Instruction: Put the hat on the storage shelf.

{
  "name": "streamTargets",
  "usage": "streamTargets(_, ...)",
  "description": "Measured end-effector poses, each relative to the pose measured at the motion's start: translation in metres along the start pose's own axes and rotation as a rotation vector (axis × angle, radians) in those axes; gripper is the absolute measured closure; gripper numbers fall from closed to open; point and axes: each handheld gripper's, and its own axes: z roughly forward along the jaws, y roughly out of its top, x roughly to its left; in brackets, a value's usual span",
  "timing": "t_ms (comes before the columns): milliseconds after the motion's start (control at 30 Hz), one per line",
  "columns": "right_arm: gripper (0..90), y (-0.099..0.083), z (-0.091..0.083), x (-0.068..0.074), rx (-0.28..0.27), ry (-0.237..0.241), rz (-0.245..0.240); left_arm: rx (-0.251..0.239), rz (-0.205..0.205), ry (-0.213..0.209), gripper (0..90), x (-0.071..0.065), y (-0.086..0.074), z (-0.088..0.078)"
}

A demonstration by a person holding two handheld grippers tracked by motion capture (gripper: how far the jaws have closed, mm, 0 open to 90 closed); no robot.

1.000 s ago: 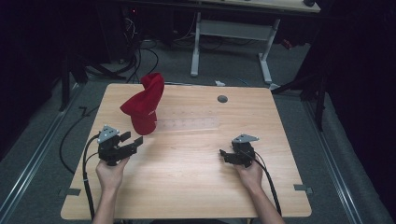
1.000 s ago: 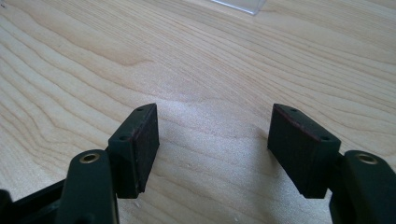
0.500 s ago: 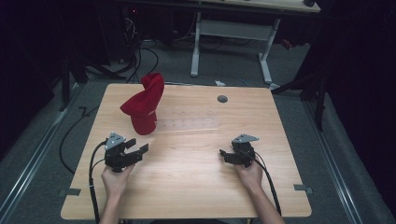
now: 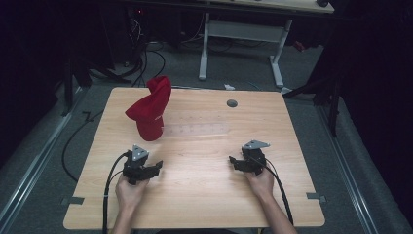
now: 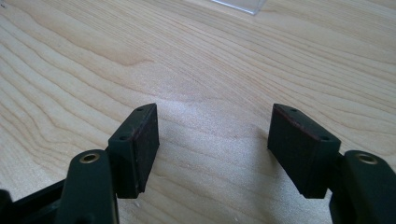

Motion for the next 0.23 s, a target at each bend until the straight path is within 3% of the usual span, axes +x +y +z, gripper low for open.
streamTargets(67,34.0,0.0,0.0,-0.0001,0.0,0.0,-0.001,0.018,0.021,0.03,32.4,0.0012,-0.0083,0.0053)
streamTargets(100,34.0,0.0,0.0,-0.0001,0.0,0.0,-0.002,-0.004,0.016,0.014,28.9,0.002,-0.0105,0.0052)
streamTargets(233,34.0,0.0,0.0,-0.0001,0.0,0.0,-0.002,-0.009,0.015,0.025,28.8,0.0017,-0.0108,0.0046)
